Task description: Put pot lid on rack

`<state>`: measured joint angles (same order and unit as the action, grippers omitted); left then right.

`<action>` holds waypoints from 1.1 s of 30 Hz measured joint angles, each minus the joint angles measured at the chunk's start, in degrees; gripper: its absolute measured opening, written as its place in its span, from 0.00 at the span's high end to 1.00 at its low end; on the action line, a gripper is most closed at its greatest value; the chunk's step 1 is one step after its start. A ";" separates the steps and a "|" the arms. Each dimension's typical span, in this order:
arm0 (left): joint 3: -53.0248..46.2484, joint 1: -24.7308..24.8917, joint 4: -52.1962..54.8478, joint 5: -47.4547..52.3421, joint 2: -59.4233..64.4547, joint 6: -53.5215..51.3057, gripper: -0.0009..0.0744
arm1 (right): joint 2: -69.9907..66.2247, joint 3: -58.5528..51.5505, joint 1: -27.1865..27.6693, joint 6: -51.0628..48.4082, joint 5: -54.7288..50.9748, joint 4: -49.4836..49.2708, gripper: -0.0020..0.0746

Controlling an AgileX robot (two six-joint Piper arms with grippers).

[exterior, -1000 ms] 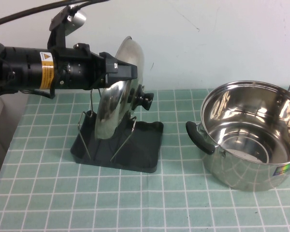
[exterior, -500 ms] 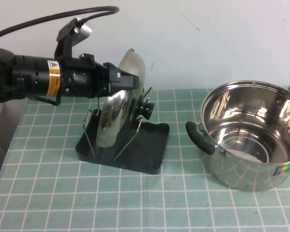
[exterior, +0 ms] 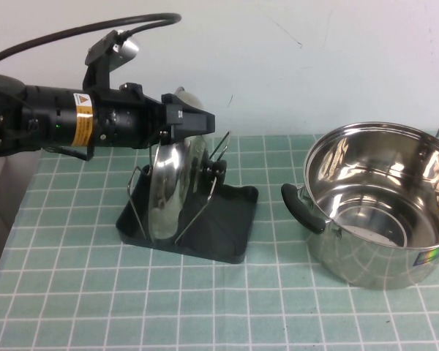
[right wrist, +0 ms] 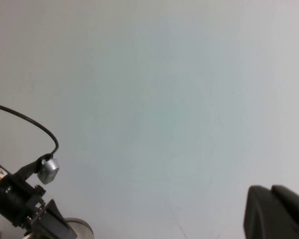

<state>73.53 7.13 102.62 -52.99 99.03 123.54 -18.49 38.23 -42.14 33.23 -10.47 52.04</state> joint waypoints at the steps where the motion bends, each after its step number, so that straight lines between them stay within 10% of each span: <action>1: 0.00 0.00 0.00 0.00 0.00 0.00 0.45 | 0.00 0.00 0.00 0.03 0.00 0.00 0.98; 5: 0.14 0.00 0.00 0.00 0.00 -0.44 0.15 | 0.00 0.00 0.00 0.03 0.13 0.00 0.98; 9: 0.14 0.00 0.00 0.05 0.00 -2.44 0.08 | 0.00 0.00 0.00 0.03 1.46 0.00 0.98; 29: 0.14 0.00 0.00 9.34 -11.23 -15.88 0.07 | 0.00 0.00 0.00 0.13 2.17 0.11 0.98; 33: 0.14 0.00 0.00 13.58 -16.45 -19.56 0.21 | 0.00 0.00 0.00 0.00 0.07 4.88 0.98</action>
<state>73.67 7.13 102.62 -39.41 82.58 103.98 -18.49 38.23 -42.14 33.23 -10.40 56.92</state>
